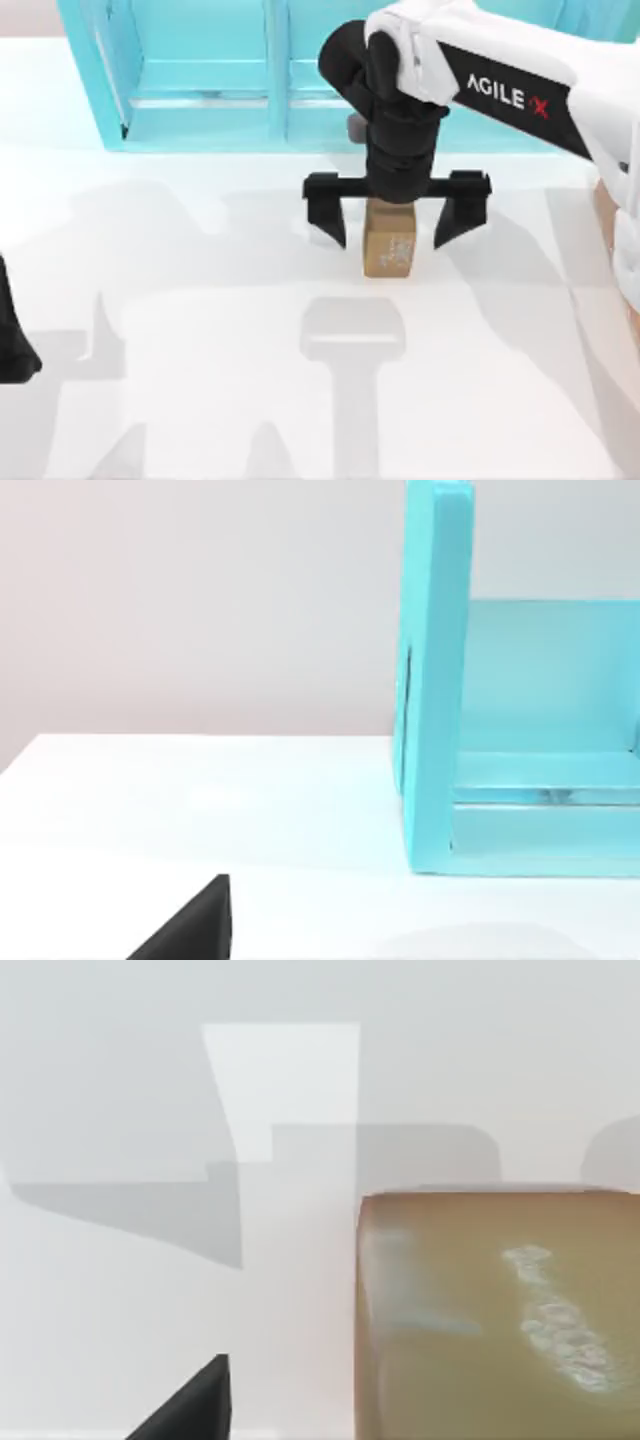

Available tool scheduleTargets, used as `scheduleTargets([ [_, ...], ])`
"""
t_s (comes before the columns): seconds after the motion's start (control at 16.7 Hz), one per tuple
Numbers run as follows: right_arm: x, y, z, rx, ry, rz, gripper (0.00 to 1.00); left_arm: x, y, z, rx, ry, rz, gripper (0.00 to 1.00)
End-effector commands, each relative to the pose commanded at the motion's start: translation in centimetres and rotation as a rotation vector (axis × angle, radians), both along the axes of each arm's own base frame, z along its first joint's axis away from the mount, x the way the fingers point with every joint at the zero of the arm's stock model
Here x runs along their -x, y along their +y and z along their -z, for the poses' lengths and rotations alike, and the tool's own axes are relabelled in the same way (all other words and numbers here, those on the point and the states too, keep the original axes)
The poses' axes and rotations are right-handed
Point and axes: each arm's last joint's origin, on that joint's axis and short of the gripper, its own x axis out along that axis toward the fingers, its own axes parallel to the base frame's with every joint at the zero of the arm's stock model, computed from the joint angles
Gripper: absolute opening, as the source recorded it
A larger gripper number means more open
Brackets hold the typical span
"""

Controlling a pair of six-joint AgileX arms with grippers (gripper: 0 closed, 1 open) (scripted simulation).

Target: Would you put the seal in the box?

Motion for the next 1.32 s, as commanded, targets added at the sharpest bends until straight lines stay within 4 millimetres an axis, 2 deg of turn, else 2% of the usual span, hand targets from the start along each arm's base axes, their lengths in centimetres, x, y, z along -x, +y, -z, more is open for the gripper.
scheduleTargets([
  [0.12, 0.12, -0.05, 0.67, -0.002, -0.003, 0.0, 1.0, 0.0, 0.0, 0.0, 0.0, 0.0, 0.0, 1.0],
  [0.36, 0.13, -0.06, 0.71, -0.002, -0.004, 0.0, 1.0, 0.0, 0.0, 0.0, 0.0, 0.0, 0.0, 1.0],
  [1.14, 0.13, -0.06, 0.71, -0.002, -0.004, 0.0, 0.02, 0.0, 0.0, 0.0, 0.0, 0.0, 0.0, 1.0],
  [1.32, 0.13, -0.06, 0.71, -0.002, -0.004, 0.0, 0.0, 0.0, 0.0, 0.0, 0.0, 0.0, 0.0, 1.0],
])
